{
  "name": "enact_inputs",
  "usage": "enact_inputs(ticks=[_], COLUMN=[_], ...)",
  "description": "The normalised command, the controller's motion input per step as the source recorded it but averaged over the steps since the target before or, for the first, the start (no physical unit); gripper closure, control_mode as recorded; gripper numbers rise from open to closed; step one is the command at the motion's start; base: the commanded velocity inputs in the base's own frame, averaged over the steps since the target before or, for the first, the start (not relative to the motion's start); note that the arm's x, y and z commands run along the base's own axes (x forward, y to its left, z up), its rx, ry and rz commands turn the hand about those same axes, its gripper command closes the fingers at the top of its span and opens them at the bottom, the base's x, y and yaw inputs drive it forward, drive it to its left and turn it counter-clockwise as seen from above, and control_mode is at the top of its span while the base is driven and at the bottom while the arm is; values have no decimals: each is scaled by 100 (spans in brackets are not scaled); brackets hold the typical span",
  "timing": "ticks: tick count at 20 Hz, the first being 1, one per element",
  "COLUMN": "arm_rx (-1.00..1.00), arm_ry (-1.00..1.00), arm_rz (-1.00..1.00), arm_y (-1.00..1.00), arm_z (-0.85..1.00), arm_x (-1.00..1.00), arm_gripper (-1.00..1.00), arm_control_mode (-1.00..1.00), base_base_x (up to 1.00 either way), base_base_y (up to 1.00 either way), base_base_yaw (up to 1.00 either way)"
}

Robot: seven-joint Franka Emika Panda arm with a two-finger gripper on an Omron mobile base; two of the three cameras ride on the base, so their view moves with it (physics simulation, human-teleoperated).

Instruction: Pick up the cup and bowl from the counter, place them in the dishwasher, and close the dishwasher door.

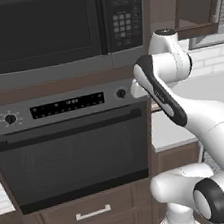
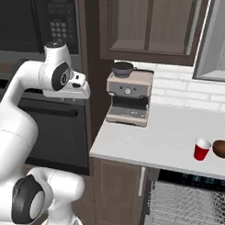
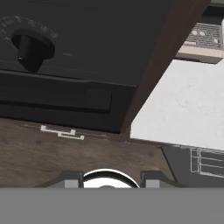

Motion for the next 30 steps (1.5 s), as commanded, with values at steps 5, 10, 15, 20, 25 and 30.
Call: enact_inputs(ticks=[5,10,15,20,25,30], arm_rx=[0,0,0,0,0,0], arm_ry=[0,0,0,0,0,0], arm_rz=[0,0,0,0,0,0], arm_y=[0,0,0,0,0,0], arm_z=[0,0,0,0,0,0], arm_x=[0,0,0,0,0,0], arm_gripper=[-100,-100,-100,-100,-100,-100], arm_control_mode=[100,100,100,100,100,100], base_base_x=[0,-8,-30,-17,0,0], base_base_y=[15,1,-3,0,1,0], base_base_yaw=[0,-23,-59,-63,-64,-55])
